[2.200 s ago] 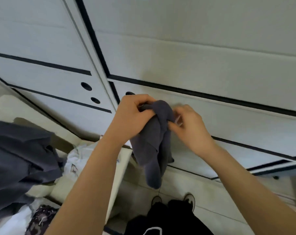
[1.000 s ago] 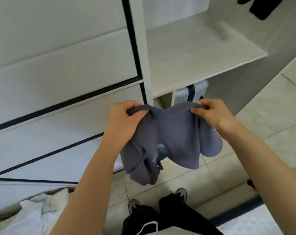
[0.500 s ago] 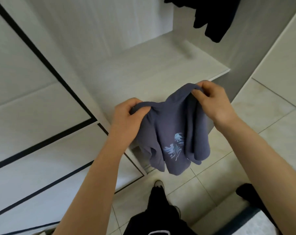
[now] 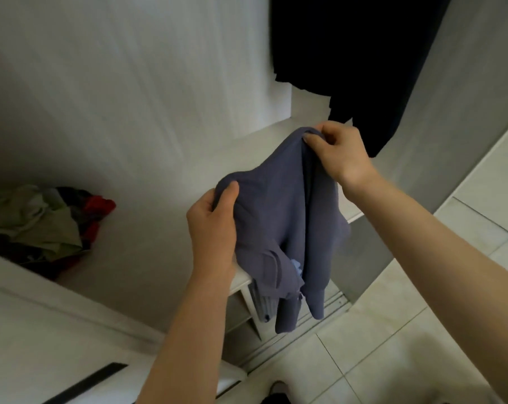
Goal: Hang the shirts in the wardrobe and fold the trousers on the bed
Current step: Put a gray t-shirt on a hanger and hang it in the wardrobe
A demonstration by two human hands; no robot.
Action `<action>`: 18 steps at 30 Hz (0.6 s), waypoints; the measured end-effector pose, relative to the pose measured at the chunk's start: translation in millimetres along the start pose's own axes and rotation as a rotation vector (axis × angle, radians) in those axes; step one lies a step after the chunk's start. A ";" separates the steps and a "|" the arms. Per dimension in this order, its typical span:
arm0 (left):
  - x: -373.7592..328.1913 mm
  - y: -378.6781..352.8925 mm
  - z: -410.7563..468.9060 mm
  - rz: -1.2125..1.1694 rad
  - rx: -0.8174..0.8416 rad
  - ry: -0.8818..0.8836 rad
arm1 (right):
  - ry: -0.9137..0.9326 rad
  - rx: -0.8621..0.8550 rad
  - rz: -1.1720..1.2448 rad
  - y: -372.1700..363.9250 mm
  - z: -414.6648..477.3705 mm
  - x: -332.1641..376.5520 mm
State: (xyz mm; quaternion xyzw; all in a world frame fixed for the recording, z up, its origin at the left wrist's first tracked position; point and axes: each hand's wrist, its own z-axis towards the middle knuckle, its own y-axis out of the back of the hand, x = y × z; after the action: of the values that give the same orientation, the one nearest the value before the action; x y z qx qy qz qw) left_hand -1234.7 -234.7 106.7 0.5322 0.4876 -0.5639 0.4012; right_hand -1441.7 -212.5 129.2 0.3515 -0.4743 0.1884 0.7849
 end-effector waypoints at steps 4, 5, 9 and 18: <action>-13.6 -14.3 22.0 -0.078 -0.024 -0.015 | 0.001 0.053 -0.001 -5.3 27.0 -7.8; -17.4 -19.4 28.6 -0.087 -0.034 -0.021 | 0.002 0.067 0.003 -6.3 34.0 -11.2; -33.7 -44.4 57.2 -0.120 -0.098 -0.055 | 0.008 0.136 0.013 -8.6 65.1 -24.1; -67.0 -103.8 103.7 -0.258 -0.250 -0.091 | 0.179 0.337 -0.192 10.5 120.2 -49.8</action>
State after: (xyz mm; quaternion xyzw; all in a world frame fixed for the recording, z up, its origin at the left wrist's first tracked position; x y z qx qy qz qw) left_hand -1349.7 -319.5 181.5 0.3852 0.5994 -0.5692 0.4104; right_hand -1545.7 -291.3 125.9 0.5031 -0.3288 0.2199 0.7684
